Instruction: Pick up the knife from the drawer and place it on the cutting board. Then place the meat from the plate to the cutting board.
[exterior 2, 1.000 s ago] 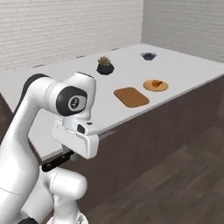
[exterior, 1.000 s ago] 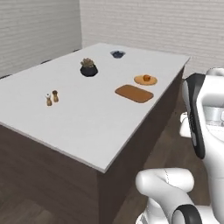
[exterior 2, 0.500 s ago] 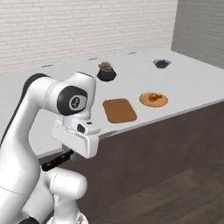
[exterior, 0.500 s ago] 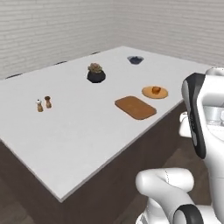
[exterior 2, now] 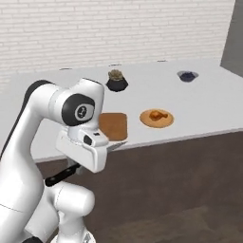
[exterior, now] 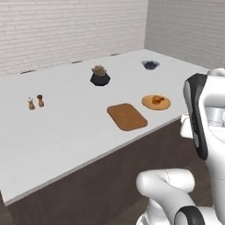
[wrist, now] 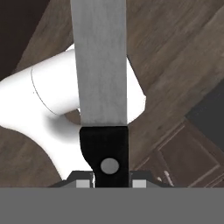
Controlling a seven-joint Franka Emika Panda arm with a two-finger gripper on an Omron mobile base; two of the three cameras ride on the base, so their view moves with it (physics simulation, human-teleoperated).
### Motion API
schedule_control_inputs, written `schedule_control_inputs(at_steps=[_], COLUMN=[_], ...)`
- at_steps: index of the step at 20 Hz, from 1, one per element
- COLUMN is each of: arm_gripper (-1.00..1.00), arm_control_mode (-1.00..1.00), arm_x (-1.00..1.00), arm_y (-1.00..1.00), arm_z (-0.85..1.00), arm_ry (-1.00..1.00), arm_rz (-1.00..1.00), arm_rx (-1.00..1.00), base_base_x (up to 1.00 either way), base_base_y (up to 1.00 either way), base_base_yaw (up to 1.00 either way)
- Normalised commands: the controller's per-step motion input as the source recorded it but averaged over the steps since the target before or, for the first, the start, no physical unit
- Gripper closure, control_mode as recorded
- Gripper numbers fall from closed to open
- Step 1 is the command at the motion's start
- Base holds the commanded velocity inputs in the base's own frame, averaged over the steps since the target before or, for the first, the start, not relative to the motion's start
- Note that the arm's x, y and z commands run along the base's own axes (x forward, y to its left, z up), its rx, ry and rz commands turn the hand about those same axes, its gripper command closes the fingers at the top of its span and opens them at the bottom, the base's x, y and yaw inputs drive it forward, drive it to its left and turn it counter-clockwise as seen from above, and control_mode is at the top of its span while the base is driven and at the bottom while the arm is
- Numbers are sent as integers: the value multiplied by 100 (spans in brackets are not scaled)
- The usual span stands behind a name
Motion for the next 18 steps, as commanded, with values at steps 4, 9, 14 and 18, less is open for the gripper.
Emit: schedule_control_inputs(at_steps=[4,9,14,18], arm_gripper=[100,100,100,100], arm_control_mode=[100,100,-100,-100], arm_x=[0,0,68,100], arm_y=[0,0,1,13], arm_z=[0,0,0,-4], arm_ry=[0,0,0,2], arm_rz=[0,0,10,15], arm_rx=[0,0,3,8], base_base_x=[39,28,2,0], base_base_y=[-64,-46,-3,0], base_base_yaw=[50,46,5,0])
